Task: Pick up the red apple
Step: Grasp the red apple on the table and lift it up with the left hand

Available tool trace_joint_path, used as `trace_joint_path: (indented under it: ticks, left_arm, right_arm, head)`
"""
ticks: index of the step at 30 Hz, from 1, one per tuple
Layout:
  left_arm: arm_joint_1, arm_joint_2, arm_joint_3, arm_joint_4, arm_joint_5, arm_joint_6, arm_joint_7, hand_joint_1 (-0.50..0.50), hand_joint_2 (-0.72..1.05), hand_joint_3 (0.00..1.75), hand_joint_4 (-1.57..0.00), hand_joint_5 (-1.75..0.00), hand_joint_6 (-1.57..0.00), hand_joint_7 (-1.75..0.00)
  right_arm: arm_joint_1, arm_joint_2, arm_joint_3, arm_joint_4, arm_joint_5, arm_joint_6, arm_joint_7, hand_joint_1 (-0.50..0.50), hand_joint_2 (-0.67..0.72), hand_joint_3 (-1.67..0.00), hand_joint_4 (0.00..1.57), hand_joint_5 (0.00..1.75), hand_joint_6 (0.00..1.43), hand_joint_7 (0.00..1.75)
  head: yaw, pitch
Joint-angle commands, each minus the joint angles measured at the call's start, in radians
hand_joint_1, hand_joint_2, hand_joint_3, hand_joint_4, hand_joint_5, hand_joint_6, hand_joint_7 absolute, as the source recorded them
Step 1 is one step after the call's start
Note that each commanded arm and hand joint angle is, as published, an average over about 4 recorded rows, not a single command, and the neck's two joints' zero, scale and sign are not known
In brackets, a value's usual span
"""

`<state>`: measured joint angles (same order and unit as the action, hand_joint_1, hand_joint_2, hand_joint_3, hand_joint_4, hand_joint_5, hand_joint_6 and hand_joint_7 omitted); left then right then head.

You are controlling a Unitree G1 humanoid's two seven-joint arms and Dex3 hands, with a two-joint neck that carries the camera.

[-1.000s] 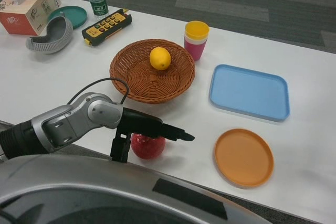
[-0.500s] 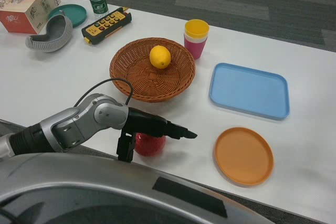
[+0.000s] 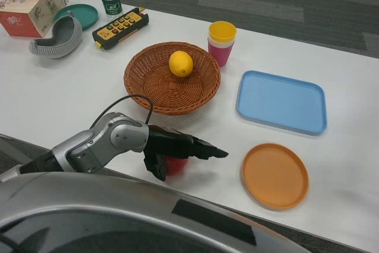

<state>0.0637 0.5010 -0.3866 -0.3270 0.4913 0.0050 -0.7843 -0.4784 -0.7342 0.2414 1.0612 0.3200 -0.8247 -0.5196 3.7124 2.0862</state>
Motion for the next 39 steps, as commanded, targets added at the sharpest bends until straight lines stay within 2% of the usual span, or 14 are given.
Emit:
trace_joint_path:
  ticks: [1, 2, 6, 12, 17, 21, 23, 26, 30, 35, 39]
  left_arm:
    - [0.016, -0.012, 0.020, 0.011, 0.012, -0.018, -0.001, 0.50, 0.76, 0.00, 0.00, 0.00, 0.00, 0.00]
    - [0.017, -0.013, 0.022, 0.012, 0.012, -0.019, -0.001, 0.50, 0.72, 0.00, 0.00, 0.00, 0.00, 0.00]
    - [0.018, -0.021, 0.026, 0.019, 0.019, -0.020, 0.000, 0.50, 0.78, 0.00, 0.00, 0.00, 0.00, 0.00]
    - [0.010, -0.052, 0.041, 0.051, 0.040, -0.047, 0.000, 0.50, 0.87, 0.00, 0.00, 0.00, 0.00, 0.00]
    - [0.012, -0.063, 0.052, 0.058, 0.047, -0.055, 0.000, 0.50, 0.87, 0.00, 0.00, 0.00, 0.00, 0.00]
    - [0.020, -0.061, 0.059, 0.056, 0.049, -0.056, 0.000, 0.50, 1.03, 0.00, 0.00, 0.00, 0.00, 0.00]
    - [0.022, -0.057, 0.061, 0.055, 0.050, -0.056, -0.001, 0.50, 1.05, 0.00, 0.00, 0.00, 0.00, 0.00]
    - [0.022, -0.046, 0.061, 0.055, 0.050, -0.056, -0.001, 0.50, 0.87, 0.00, 0.00, 0.00, 0.00, 0.00]
    - [0.023, -0.029, 0.055, 0.057, 0.048, -0.056, -0.001, 0.50, 0.38, 0.00, 0.00, 0.00, 0.00, 0.00]
    - [0.025, -0.012, 0.052, 0.057, 0.049, -0.056, -0.001, 0.50, 0.25, 0.00, 0.00, 0.00, 0.00, 0.00]
    - [0.030, -0.004, 0.052, 0.059, 0.055, -0.056, -0.001, 0.50, 0.25, 0.00, 0.00, 0.00, 0.00, 0.00]
  right_arm:
    - [0.007, -0.016, -0.011, -0.006, 0.010, -0.001, -0.005, -0.42, 0.72, 0.00, 0.00, 0.00, 0.00, 0.00]
    - [0.007, -0.016, -0.011, -0.007, 0.010, -0.001, -0.005, -0.42, 0.72, 0.00, 0.00, 0.00, 0.00, 0.00]
    - [0.007, -0.015, -0.013, -0.010, 0.010, -0.002, -0.005, -0.42, 0.72, 0.00, 0.00, 0.00, 0.00, 0.00]
    - [0.010, -0.014, -0.017, -0.013, 0.008, -0.002, -0.005, -0.42, 0.72, 0.00, 0.00, 0.00, 0.00, 0.00]
    - [0.012, -0.016, -0.019, -0.015, 0.008, -0.002, -0.005, -0.42, 0.72, 0.00, 0.00, 0.00, 0.00, 0.00]
    - [0.012, -0.017, -0.019, -0.016, 0.009, -0.002, -0.005, -0.42, 0.72, 0.00, 0.00, 0.00, 0.00, 0.00]
    - [0.012, -0.018, -0.019, -0.017, 0.010, -0.002, -0.005, -0.42, 0.72, 0.00, 0.00, 0.00, 0.00, 0.00]
    - [0.012, -0.019, -0.019, -0.017, 0.010, -0.002, -0.005, -0.42, 0.72, 0.00, 0.00, 0.00, 0.00, 0.00]
    - [0.018, -0.019, -0.024, -0.023, 0.009, -0.002, -0.005, -0.42, 0.72, 0.00, 0.00, 0.00, 0.00, 0.00]
    - [0.023, -0.019, -0.027, -0.032, 0.009, -0.002, -0.005, -0.42, 0.72, 0.00, 0.00, 0.00, 0.00, 0.00]
    - [0.030, -0.019, -0.030, -0.038, 0.010, -0.003, -0.005, -0.42, 0.72, 0.00, 0.00, 0.00, 0.00, 0.00]
  head:
    - [-0.001, 0.000]
    - [-0.001, 0.000]
    - [-0.004, 0.000]
    - [-0.008, 0.000]
    - [-0.009, 0.001]
    - [-0.009, 0.002]
    - [-0.009, 0.001]
    - [-0.011, 0.002]
    - [-0.011, 0.002]
    - [-0.009, 0.002]
    - [-0.009, 0.002]
